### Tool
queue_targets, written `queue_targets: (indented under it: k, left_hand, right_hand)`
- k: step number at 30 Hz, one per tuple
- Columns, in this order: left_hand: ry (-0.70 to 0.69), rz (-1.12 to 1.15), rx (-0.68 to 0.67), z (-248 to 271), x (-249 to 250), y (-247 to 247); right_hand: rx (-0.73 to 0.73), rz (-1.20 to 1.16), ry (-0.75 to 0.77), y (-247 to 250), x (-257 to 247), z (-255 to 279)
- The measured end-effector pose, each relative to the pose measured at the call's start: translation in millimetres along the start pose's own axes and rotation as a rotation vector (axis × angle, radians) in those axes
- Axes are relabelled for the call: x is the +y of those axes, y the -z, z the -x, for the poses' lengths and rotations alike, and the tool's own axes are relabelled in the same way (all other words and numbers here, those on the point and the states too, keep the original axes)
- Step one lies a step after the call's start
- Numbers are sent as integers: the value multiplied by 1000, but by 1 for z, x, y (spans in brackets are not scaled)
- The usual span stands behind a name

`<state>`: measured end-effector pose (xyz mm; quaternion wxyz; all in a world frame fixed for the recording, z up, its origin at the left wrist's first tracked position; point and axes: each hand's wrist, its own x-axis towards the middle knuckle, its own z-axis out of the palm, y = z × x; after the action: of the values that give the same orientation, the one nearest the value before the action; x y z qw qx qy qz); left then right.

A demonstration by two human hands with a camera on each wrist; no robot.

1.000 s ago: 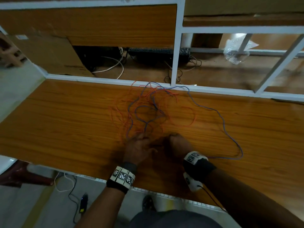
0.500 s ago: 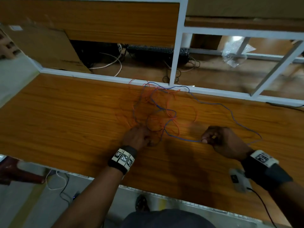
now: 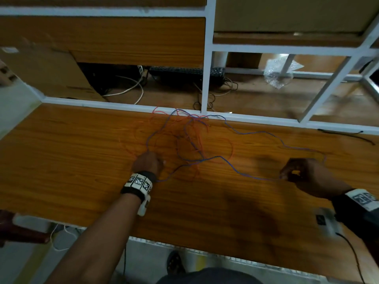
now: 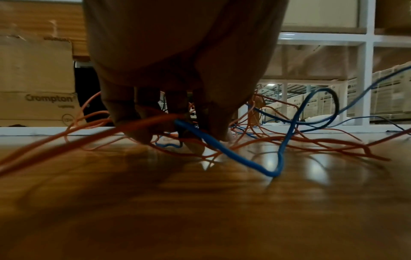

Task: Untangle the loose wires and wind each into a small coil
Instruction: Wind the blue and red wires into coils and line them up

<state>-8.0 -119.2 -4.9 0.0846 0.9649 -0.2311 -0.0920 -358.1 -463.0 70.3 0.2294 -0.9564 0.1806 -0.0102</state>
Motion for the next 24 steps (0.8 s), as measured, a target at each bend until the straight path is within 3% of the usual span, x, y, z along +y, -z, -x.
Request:
queue_targets:
  k: [4,6,9,14,18,20,24]
  left_hand:
    - [-26,32,-9,4,6,1]
    - [-72,36,1,12,17,3]
    - [-82,23,61,27,34,8]
    - [-201,-63,272,63,66,6]
    - [-263,37,116,66,90,-19]
    - [-244,53,106,61,94,-23]
    - [-200,160,70,53,86,-22]
  right_hand:
    - [-399,394,-248,-28,19,-6]
    - [-443,434,-296,-47,14,-18]
    - [-356,346,-250,-54,-18,-38]
    - [-10,156,-39,-64,-97,-78]
    - [-110,131,80,-100,-137,-119]
    - [-137,104,92,-116,-149,-131]
    - [-79,-48,-7,-131,-147,-139]
